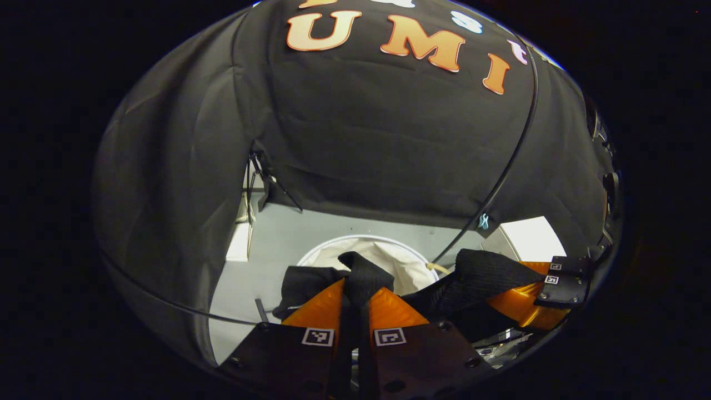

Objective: Grasp the clothes on the hanger with both hands and then place them into the laundry hamper below.

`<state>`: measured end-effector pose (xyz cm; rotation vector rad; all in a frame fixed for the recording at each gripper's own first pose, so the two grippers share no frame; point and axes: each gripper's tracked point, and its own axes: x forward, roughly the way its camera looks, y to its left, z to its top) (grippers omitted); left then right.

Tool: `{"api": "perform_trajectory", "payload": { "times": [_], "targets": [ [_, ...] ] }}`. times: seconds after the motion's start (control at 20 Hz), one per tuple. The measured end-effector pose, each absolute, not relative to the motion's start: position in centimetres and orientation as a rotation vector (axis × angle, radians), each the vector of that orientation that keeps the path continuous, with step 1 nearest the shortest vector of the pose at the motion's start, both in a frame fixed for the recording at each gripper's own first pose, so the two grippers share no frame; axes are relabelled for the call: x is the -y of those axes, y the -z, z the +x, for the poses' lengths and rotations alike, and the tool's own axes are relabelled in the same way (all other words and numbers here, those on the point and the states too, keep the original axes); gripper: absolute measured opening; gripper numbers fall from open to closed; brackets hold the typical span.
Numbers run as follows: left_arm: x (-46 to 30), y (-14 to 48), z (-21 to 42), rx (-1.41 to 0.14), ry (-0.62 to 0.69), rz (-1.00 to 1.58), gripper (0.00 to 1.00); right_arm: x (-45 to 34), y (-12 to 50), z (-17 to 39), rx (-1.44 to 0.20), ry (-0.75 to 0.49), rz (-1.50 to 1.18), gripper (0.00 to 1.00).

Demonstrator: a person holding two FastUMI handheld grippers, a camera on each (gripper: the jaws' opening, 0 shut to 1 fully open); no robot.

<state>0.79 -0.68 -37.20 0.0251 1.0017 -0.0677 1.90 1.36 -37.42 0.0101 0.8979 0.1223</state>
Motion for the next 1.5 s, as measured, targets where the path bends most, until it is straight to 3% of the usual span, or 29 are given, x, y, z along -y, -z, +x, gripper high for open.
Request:
{"api": "perform_trajectory", "payload": {
  "times": [0.05,0.1,0.15,0.25,0.3,0.35,0.4,0.45,0.5,0.55,0.6,0.65,0.7,0.75,0.8,1.1,1.5],
  "targets": [
    [0.7,37.7,0.6,-1.020,0.065,0.022,0.13,-1.2,37.6,1.9,-0.905,-0.118,0.006,0.10],
    [0.8,37.8,0.5,-1.028,0.062,0.018,0.15,-1.2,37.8,1.8,-0.909,-0.117,0.002,0.01],
    [0.7,37.7,0.5,-1.033,0.057,0.019,0.17,-1.0,38.1,1.7,-0.916,-0.111,-0.002,0.12],
    [0.3,37.9,0.8,-1.043,0.053,0.024,0.23,-1.2,38.8,0.9,-0.946,-0.119,0.006,0.16],
    [0.2,38.2,0.6,-1.058,0.053,0.027,0.29,-1.4,39.0,0.7,-0.954,-0.119,0.017,0.24],
    [-0.2,38.4,0.4,-1.068,0.042,0.034,0.45,-1.4,39.2,0.5,-0.960,-0.120,0.028,0.27],
    [-0.7,38.6,0.2,-1.078,0.034,0.039,0.53,-1.3,39.2,0.4,-0.964,-0.121,0.034,0.34],
    [-0.6,38.7,0.3,-1.088,0.029,0.034,0.45,-1.4,39.2,0.4,-0.970,-0.121,0.035,0.37],
    [-0.7,38.8,0.2,-1.098,0.014,0.027,0.52,-1.3,39.4,0.3,-0.976,-0.117,0.033,0.46],
    [-0.8,39.3,-0.3,-1.110,0.011,0.015,0.72,-1.3,39.6,0.0,-0.982,-0.116,0.032,0.51],
    [-0.7,39.5,-0.7,-1.127,0.012,0.002,0.77,-1.4,39.7,-0.1,-0.987,-0.112,0.037,0.59],
    [-1.2,39.9,-1.0,-1.129,0.000,0.001,0.88,-1.3,39.9,-0.3,-0.994,-0.107,0.044,0.56],
    [-1.5,40.0,-1.0,-1.131,-0.011,0.008,0.99,-1.2,40.0,-0.4,-1.001,-0.105,0.051,0.71],
    [-1.9,40.0,-1.3,-1.136,-0.027,0.017,0.98,-1.2,40.3,-0.6,-1.008,-0.098,0.057,0.87],
    [-2.3,40.0,-1.4,-1.136,-0.036,0.019,0.98,-1.2,40.6,-0.8,-1.020,-0.096,0.063,0.92],
    [-2.6,39.3,-1.2,-1.113,-0.051,0.013,0.98,-0.6,41.7,-1.9,-1.070,-0.071,0.065,0.94],
    [-1.7,33.5,0.6,-0.944,-0.023,-0.008,0.98,0.1,35.8,0.6,-0.914,-0.053,0.076,0.94]
  ]
}}
